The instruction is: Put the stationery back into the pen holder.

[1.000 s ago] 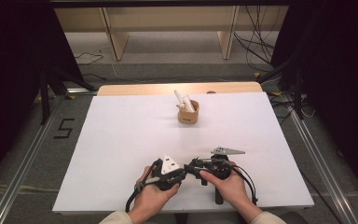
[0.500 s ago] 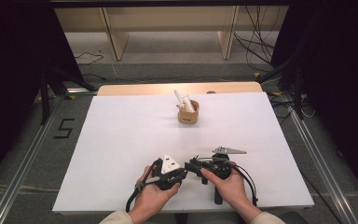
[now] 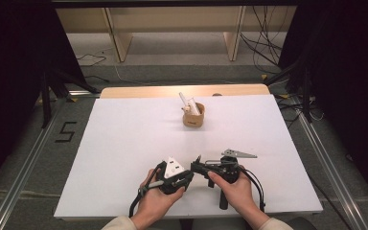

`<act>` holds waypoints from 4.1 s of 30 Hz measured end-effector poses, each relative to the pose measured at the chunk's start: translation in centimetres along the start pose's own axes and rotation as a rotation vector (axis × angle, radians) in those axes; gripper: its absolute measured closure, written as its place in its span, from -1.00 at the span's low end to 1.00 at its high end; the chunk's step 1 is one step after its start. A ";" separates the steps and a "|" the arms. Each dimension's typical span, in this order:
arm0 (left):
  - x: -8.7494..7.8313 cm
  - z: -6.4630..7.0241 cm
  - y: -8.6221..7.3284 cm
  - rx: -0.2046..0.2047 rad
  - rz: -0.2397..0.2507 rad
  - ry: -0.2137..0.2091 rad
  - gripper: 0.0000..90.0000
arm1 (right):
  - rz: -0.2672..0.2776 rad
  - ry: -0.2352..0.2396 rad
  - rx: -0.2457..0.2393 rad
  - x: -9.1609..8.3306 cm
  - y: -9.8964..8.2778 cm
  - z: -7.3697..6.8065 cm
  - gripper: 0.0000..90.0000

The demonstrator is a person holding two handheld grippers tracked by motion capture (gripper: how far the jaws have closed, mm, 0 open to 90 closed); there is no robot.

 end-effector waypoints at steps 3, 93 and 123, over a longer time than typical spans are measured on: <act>0.0 -0.2 -0.1 0.000 -0.001 -0.007 0.59 | 0.016 -0.007 -0.043 -0.1 0.3 -0.2 0.77; -2.7 -6.1 -3.6 0.046 -0.103 0.062 -0.33 | 0.254 -0.246 -0.371 3.3 11.0 4.7 0.77; -2.6 -6.1 -3.6 0.040 -0.104 0.068 -0.33 | 0.286 -0.281 -0.395 5.1 13.6 5.2 0.77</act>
Point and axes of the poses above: each handheld gripper's, and its own axes: x roughly forward along the jaws, y roughly out of its top, z roughly to its right, the point moved 3 cm from there along x, roughly forward along the jaws, and after that the axes turned 15 degrees about z, right-handed, at the moved point
